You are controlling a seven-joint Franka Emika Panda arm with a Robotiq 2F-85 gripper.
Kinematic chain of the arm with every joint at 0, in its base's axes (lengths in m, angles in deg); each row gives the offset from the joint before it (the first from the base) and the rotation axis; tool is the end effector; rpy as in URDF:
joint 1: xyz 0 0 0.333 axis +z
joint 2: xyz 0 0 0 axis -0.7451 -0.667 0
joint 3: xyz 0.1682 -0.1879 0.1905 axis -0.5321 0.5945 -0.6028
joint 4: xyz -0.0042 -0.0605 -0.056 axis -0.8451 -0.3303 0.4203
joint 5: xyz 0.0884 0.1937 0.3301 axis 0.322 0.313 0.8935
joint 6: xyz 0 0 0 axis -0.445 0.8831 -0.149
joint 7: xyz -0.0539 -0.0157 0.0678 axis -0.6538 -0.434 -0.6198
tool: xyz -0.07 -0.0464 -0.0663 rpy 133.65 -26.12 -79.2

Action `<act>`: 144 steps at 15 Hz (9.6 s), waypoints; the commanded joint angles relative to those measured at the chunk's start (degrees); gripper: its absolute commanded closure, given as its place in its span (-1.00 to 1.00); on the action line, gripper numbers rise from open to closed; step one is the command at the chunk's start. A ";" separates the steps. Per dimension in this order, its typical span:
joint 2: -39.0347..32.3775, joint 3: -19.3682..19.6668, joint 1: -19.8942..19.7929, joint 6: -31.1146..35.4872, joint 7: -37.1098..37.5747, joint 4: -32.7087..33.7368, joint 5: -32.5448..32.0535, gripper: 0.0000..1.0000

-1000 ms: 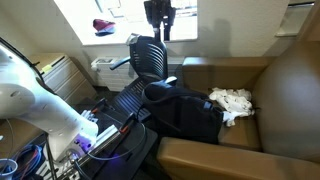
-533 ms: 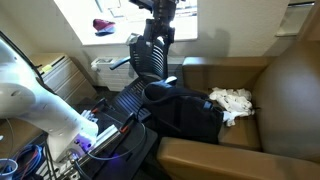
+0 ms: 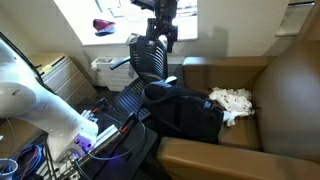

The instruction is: Unhang the dark blue clothing from the backrest of the black chair and place it on the right side of the sofa, remove the grey clothing from the sofa and hang it on the backrest of the black chair, remove the black backpack from the black chair and put it on the sofa

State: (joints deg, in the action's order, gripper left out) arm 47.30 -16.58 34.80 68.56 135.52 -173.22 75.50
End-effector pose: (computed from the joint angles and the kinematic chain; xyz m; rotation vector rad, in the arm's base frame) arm 0.4460 -0.2668 0.3859 1.8611 -1.9775 -0.4690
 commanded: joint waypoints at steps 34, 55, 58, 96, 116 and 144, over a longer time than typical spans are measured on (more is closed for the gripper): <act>-19.33 -5.42 11.41 15.05 -15.17 -9.49 -8.67 -1.00; -20.30 -5.13 15.13 24.76 13.30 -12.74 -10.89 -1.00; -21.20 -5.18 15.87 28.26 17.10 -13.27 -12.45 -1.00; -27.63 -4.93 17.69 20.05 25.08 -11.26 -7.98 -1.00; -37.58 -0.60 14.73 35.07 32.88 -16.81 -33.03 0.17; -25.32 8.59 3.87 -3.01 55.57 2.31 -3.64 0.97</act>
State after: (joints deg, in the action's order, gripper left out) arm 22.99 -6.71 41.32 66.86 186.12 -173.21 69.01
